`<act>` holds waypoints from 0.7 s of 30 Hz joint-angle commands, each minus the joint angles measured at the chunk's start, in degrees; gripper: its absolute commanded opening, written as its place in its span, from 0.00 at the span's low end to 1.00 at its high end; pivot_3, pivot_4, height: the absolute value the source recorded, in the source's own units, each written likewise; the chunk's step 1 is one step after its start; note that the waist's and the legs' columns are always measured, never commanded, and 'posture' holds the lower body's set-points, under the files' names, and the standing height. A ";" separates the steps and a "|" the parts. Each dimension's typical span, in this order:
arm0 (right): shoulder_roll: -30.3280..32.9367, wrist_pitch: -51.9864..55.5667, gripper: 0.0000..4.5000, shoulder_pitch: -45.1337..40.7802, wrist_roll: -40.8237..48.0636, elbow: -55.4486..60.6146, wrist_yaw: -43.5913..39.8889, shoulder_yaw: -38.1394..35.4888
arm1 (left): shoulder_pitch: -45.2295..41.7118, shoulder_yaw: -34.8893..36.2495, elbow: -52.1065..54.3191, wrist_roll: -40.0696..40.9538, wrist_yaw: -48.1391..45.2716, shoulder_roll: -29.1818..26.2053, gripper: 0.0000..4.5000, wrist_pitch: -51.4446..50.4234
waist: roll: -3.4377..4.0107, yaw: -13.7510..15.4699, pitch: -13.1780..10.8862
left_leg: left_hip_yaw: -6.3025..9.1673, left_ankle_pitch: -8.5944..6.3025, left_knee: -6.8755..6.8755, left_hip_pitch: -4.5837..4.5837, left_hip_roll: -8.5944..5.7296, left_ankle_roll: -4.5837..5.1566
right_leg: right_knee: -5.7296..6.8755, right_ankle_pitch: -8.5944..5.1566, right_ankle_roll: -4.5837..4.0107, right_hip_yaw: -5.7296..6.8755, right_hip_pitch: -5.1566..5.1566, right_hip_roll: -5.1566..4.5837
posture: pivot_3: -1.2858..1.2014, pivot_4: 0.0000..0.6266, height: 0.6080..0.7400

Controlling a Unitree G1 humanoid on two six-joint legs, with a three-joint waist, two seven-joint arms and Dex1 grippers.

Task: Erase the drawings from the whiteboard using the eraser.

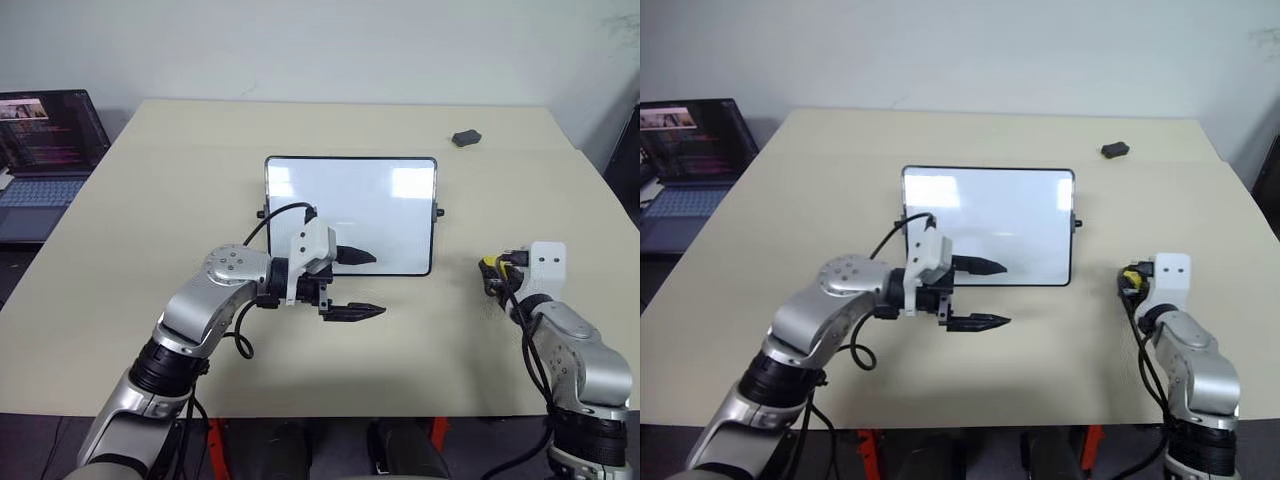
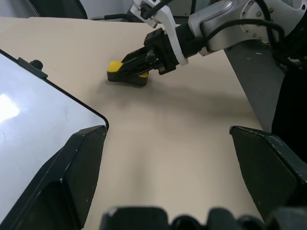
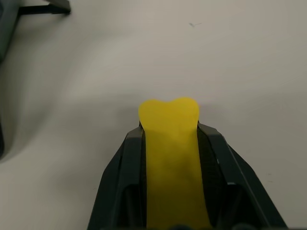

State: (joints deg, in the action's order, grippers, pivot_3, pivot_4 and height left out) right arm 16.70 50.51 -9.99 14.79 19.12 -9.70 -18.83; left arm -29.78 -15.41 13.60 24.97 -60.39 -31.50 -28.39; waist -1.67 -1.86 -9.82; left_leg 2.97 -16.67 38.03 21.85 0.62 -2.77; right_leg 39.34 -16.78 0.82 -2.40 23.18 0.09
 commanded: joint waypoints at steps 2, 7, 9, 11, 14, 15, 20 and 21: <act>0.06 -1.11 0.24 -2.58 1.07 -2.50 0.47 -1.13 | 0.82 1.90 2.07 -0.33 1.30 -0.35 1.00 0.40 | 0.00 -0.02 0.00 | -0.02 0.00 0.00 -0.03 -0.01 0.00 | 0.04 0.00 0.00 -0.02 0.00 0.00 | 0.52 0.24 1.00; 1.52 -1.32 0.24 -3.87 0.63 -5.04 -0.31 -0.12 | 1.38 2.23 2.45 -0.12 2.11 -0.55 1.00 0.13 | 0.01 0.06 0.00 | -0.02 0.01 0.04 -0.02 -0.03 0.02 | 0.08 0.00 0.00 -0.01 0.00 0.00 | 0.52 0.24 1.00; 1.95 -1.39 0.24 -4.08 0.49 -5.73 -0.34 -0.09 | 1.49 2.23 2.58 -0.09 2.45 -0.52 1.00 0.07 | 0.01 0.07 0.00 | -0.03 0.01 0.04 -0.02 -0.03 0.02 | 0.07 0.00 0.00 -0.02 0.00 -0.01 | 0.52 0.24 1.00; 2.19 -1.40 0.32 -4.28 0.73 -6.30 -0.50 -0.25 | 1.68 2.28 2.80 -0.04 2.95 -0.45 1.00 0.01 | 0.01 0.07 0.00 | -0.03 0.01 0.04 -0.02 -0.03 0.02 | 0.08 0.00 0.00 -0.02 0.00 -0.01 | 0.52 0.24 1.00; 1.89 -2.60 0.53 -4.54 0.48 -6.71 0.19 -0.56 | 2.33 2.55 3.21 -0.07 3.58 -0.56 1.00 0.01 | 0.01 0.07 0.00 | -0.03 0.01 0.04 -0.02 -0.03 0.02 | 0.09 0.00 0.00 -0.02 0.00 -0.01 | 0.52 0.24 1.00; 1.92 -2.94 0.60 -4.58 0.42 -6.75 0.23 -0.51 | 2.50 2.57 3.32 -0.08 3.70 -0.64 1.00 0.02 | 0.01 0.07 0.01 | -0.02 0.01 0.04 -0.02 -0.02 0.02 | 0.10 0.00 0.00 -0.02 0.00 -0.01 | 0.52 0.24 1.00; 0.53 -5.37 0.84 -4.67 1.93 -4.70 0.31 -1.53 | 6.85 6.40 4.75 -0.37 7.20 -1.88 1.00 -0.03 | 0.05 -0.15 0.03 | -0.06 0.01 0.01 -0.07 0.01 0.02 | 0.10 0.00 0.00 -0.07 0.01 -0.01 | 0.52 0.24 1.00; 0.39 -6.13 0.84 -4.57 2.04 -4.16 0.43 -1.84 | 7.49 7.69 5.02 -0.15 8.70 -1.49 1.00 -0.26 | 0.05 -0.06 0.02 | -0.04 0.01 0.01 -0.05 0.01 0.02 | 0.11 0.00 0.00 -0.04 0.01 -0.01 | 0.52 0.24 1.00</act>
State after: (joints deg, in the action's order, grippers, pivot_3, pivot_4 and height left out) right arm 17.27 46.54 -13.99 15.85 11.80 -9.61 -19.21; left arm -22.24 -10.51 16.15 24.65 -53.59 -32.95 -28.67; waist -1.62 -1.92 -9.80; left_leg 2.95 -16.66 38.05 21.79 0.64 -2.76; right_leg 39.46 -16.78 0.82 -2.42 23.19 0.09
